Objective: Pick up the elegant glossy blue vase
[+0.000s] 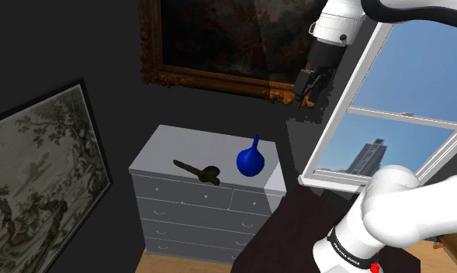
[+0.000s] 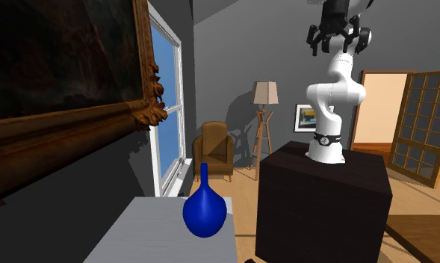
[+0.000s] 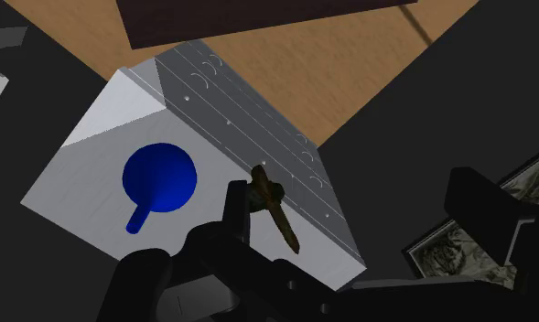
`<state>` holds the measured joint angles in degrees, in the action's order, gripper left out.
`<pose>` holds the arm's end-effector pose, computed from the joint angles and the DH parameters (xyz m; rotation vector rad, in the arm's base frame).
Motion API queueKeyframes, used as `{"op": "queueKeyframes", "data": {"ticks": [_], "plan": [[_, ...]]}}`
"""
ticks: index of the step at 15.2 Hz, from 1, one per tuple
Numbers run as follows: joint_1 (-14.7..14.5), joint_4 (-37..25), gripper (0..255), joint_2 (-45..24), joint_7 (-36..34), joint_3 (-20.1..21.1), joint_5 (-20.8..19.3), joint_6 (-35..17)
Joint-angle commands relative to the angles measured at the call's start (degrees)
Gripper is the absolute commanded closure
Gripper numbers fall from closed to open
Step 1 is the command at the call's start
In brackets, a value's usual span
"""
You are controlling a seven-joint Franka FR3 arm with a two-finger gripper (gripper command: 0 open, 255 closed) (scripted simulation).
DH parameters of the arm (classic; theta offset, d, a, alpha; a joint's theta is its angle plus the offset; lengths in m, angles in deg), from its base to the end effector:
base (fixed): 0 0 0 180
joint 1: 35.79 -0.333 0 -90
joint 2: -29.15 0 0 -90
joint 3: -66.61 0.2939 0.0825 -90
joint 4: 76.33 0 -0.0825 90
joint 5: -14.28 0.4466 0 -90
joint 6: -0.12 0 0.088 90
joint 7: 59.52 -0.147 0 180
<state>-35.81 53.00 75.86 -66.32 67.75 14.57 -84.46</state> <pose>0.3678 0.0096 0.5898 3.1297 -0.1627 0.0543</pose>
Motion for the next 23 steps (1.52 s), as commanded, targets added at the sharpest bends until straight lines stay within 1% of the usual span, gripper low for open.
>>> {"op": "queueKeyframes", "data": {"ticks": [1, 7, 12, 17, 23], "plan": [[0.0, 0.0, 0, 0.0, 0.0, 0.0, 0.0, 0.0], [1.5, 5.3, 0, -4.6, 3.9, -3.9, -3.2, -10.1], [2.8, 7.7, 0, -10.6, 7.0, -7.2, -5.4, -18.6], [4.0, 8.2, 0, -18.2, 10.0, -10.5, -7.0, -27.1], [5.0, 6.2, 0, -29.1, 13.8, -14.4, -7.4, -36.5]]}}
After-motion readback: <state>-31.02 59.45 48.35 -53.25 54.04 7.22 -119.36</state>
